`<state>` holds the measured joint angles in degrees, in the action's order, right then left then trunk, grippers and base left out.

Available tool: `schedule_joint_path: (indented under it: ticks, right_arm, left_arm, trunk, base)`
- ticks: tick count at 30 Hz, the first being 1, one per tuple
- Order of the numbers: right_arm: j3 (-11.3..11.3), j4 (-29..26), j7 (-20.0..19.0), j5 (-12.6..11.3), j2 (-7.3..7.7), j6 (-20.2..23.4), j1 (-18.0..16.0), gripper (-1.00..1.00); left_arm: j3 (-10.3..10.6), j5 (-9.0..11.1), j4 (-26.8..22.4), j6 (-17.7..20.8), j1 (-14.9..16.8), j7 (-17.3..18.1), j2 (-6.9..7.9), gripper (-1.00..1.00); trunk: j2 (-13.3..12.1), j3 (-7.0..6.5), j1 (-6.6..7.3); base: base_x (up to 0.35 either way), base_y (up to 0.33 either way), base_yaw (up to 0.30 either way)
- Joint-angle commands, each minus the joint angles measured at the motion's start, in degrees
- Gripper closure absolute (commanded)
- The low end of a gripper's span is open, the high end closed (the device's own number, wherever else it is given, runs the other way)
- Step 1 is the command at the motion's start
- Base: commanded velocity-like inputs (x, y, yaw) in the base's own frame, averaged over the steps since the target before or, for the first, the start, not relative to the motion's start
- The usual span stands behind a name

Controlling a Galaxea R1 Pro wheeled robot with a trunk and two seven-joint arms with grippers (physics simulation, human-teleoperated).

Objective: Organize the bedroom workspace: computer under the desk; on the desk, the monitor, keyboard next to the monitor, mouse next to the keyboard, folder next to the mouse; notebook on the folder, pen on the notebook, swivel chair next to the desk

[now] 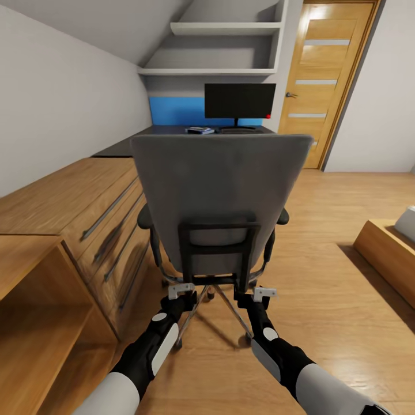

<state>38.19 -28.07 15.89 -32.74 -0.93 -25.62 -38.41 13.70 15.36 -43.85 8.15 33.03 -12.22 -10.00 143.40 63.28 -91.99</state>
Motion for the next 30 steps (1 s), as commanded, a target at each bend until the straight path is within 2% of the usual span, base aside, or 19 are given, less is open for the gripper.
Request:
schedule_joint_path:
  ticks: [1,11,17,21,30]
  right_arm:
    - [0.3,0.0,0.5,-0.7,0.06,-0.4,-0.1,-1.00]
    - [0.3,0.0,0.5,-0.7,0.06,-0.4,-0.1,-1.00]
    - [0.3,0.0,0.5,-0.7,0.06,-0.4,-0.1,-1.00]
    - [0.3,0.0,0.6,-0.7,0.06,-0.4,-0.1,-1.00]
    - [0.3,0.0,0.8,-0.7,-0.08,-0.4,-0.1,-1.00]
  left_arm:
    - [0.0,0.1,-0.1,0.3,0.0,-0.5,0.00,-1.00]
    - [0.0,0.1,-0.1,0.3,0.0,-0.5,0.00,-1.00]
    - [-0.1,0.2,-0.3,0.2,0.0,-0.5,0.48,-1.00]
    - [-0.1,0.1,-0.3,-1.1,0.0,-0.5,0.50,-1.00]
    - [-0.2,0.1,-0.2,-1.6,0.0,-0.6,0.51,-1.00]
  trunk:
    - [0.0,0.05,-0.02]
    - [0.0,-0.21,-0.02]
    - [0.0,-0.30,-0.02]
    - [0.0,-0.31,-0.02]
    - [0.0,-0.31,-0.02]
  base:
    - [0.212,0.000,-0.013]
    - [0.260,0.000,-0.111]
    - [0.318,0.000,-0.115]
    - [0.321,0.000,-0.033]
    - [0.321,-0.006,-0.002]
